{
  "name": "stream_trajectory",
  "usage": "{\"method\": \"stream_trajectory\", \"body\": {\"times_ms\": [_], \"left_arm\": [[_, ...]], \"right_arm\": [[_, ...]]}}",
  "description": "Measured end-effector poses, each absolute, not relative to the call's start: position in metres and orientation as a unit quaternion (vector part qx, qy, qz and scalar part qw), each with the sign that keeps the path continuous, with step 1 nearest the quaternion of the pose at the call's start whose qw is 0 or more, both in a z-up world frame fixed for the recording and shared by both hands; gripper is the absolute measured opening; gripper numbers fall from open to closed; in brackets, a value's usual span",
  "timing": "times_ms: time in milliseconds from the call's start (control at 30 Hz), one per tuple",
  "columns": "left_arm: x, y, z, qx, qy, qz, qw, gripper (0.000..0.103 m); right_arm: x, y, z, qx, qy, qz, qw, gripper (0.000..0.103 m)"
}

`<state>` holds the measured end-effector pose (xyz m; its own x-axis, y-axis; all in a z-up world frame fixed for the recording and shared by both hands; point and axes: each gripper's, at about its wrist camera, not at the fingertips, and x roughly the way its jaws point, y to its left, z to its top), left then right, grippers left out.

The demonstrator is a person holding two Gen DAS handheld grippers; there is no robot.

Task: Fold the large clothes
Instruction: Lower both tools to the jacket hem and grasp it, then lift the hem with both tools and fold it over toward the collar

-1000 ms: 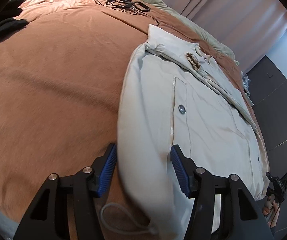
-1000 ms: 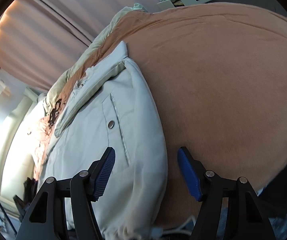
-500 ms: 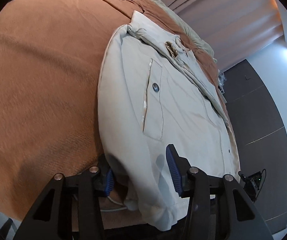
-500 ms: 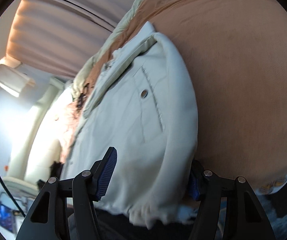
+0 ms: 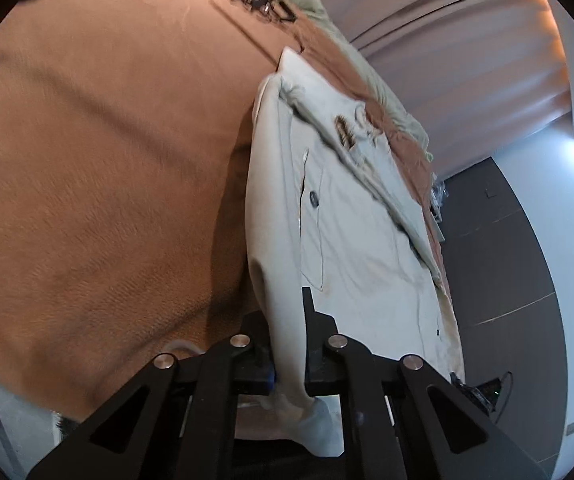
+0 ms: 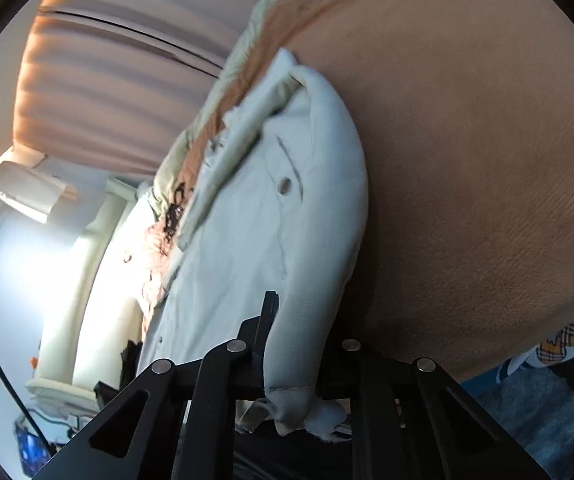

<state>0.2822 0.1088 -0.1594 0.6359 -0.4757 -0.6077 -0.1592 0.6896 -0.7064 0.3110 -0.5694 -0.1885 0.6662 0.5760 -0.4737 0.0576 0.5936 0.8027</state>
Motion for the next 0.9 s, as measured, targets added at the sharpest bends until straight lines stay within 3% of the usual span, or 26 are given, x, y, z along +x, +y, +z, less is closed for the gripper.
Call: {"method": "stream_trajectory", "body": {"times_ms": [500, 900], "left_arm": [[0.216, 0.136, -0.066, -0.403, 0.320, -0.117, 0.850, 0.009], [0.151, 0.145, -0.020, -0.404, 0.253, -0.134, 0.869, 0.008]], "right_arm": [[0.253, -0.550, -0.070, 0.393, 0.281, 0.223, 0.847, 0.011], [0.189, -0.544, -0.016, 0.371, 0.244, 0.262, 0.857, 0.011]]}}
